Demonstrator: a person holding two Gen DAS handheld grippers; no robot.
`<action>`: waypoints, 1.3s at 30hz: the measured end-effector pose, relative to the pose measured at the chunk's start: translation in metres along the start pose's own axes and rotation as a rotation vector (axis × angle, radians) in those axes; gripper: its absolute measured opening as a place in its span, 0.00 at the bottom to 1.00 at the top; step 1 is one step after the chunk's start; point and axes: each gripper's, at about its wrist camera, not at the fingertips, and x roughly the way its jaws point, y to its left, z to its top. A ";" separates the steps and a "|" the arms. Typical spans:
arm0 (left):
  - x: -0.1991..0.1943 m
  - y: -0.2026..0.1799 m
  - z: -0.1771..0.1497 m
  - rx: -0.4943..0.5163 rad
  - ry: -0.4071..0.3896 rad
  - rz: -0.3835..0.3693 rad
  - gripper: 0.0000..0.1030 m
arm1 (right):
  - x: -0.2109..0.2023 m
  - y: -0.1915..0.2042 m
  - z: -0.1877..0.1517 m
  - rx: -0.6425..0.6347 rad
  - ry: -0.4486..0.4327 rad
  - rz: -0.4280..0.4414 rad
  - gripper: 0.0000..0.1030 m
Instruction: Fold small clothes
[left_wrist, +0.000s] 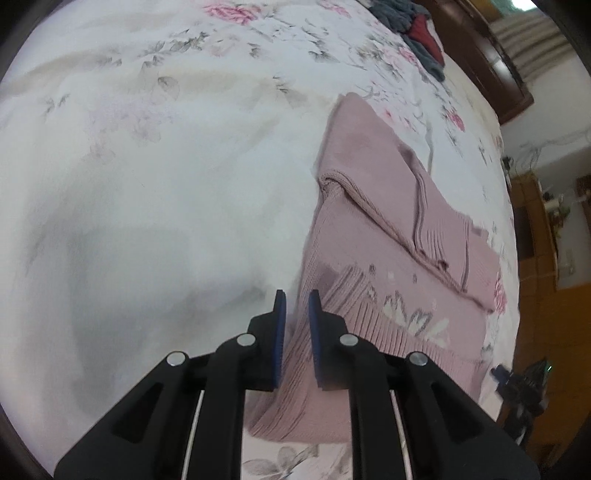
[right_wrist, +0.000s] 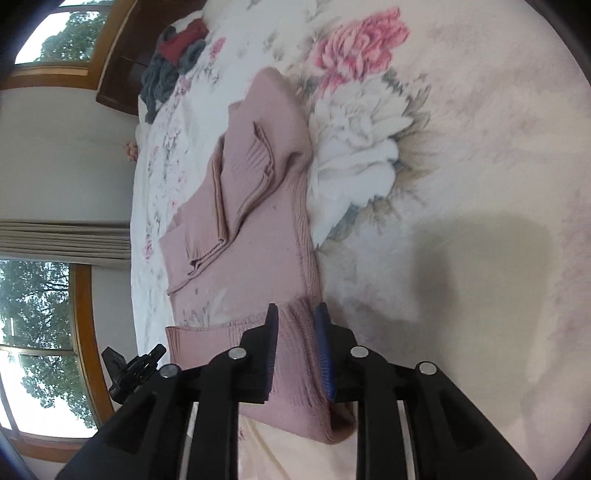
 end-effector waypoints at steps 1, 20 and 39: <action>-0.002 -0.002 -0.002 0.020 -0.001 0.007 0.24 | -0.005 0.000 -0.001 -0.012 -0.005 -0.003 0.24; 0.050 -0.080 -0.030 0.527 0.049 0.239 0.32 | 0.056 0.044 -0.033 -0.353 0.146 -0.241 0.46; 0.019 -0.067 -0.043 0.446 -0.038 0.094 0.08 | 0.028 0.073 -0.054 -0.466 0.074 -0.234 0.15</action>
